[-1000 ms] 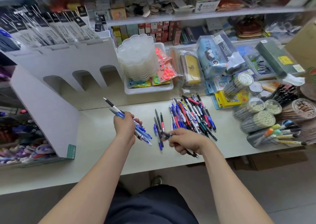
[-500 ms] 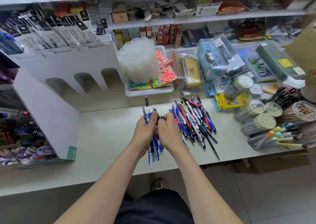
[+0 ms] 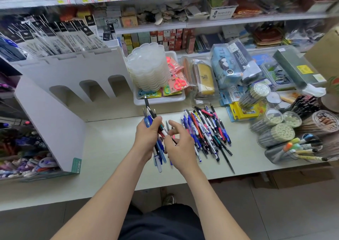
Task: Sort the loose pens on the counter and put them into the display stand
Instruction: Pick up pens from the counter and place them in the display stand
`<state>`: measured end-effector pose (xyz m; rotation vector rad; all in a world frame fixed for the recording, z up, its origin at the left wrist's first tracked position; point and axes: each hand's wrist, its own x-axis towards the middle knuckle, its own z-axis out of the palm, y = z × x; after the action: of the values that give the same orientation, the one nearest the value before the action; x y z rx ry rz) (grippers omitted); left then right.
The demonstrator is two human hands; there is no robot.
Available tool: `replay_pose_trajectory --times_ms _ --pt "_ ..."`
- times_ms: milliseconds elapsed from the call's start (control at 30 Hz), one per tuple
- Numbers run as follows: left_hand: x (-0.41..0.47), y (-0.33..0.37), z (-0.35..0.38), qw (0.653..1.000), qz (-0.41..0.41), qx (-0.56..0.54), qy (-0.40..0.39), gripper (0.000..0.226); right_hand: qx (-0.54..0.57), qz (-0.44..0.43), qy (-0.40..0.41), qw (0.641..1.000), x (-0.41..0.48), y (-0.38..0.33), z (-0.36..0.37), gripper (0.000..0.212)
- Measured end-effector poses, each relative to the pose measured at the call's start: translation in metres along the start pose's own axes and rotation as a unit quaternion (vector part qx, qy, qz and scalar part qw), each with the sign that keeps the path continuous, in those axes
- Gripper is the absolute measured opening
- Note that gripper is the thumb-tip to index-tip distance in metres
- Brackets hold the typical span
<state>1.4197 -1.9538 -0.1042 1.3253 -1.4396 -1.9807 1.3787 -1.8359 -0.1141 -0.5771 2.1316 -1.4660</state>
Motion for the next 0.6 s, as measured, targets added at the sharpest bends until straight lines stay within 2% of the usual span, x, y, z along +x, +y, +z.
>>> replay_pose_trajectory --times_ms 100,133,167,200,233,267,300,333,467,600 --pt "-0.001 0.01 0.001 0.999 0.026 -0.003 0.033 0.025 0.038 0.027 0.1 0.994 -0.002 -0.004 0.002 0.022" --pt "-0.003 0.014 0.002 0.998 0.042 -0.004 0.04 0.026 0.067 0.081 0.112 0.988 -0.003 -0.005 0.003 0.026" --pt "-0.006 0.018 0.005 0.997 0.065 -0.006 0.044 0.022 0.124 0.173 0.105 0.971 -0.002 -0.004 0.006 0.032" --pt "-0.01 0.022 0.007 0.995 0.092 -0.005 0.046 0.016 0.222 0.286 0.077 0.929 0.0 -0.005 0.008 0.036" --pt "-0.014 0.025 0.011 0.992 0.12 0.004 0.045 0.011 0.332 0.381 0.04 0.862 0.001 -0.007 0.011 0.039" --pt "-0.02 0.028 0.014 0.988 0.145 0.014 0.041 0.009 0.414 0.433 0.018 0.8 0.001 -0.011 0.012 0.041" --pt "-0.024 0.03 0.016 0.986 0.165 0.019 0.036 0.008 0.467 0.447 0.006 0.763 0.003 -0.012 0.013 0.041" --pt "-0.028 0.032 0.018 0.983 0.179 0.017 0.032 0.008 0.499 0.439 0.003 0.748 0.005 -0.013 0.012 0.038" --pt "-0.034 0.04 0.02 0.976 0.215 0.018 0.033 0.009 0.477 0.419 0.01 0.773 0.018 -0.02 0.018 0.024" --pt "-0.042 0.039 0.023 0.972 0.233 0.009 0.038 0.014 0.467 0.393 0.042 0.791 0.023 -0.03 0.027 0.027"
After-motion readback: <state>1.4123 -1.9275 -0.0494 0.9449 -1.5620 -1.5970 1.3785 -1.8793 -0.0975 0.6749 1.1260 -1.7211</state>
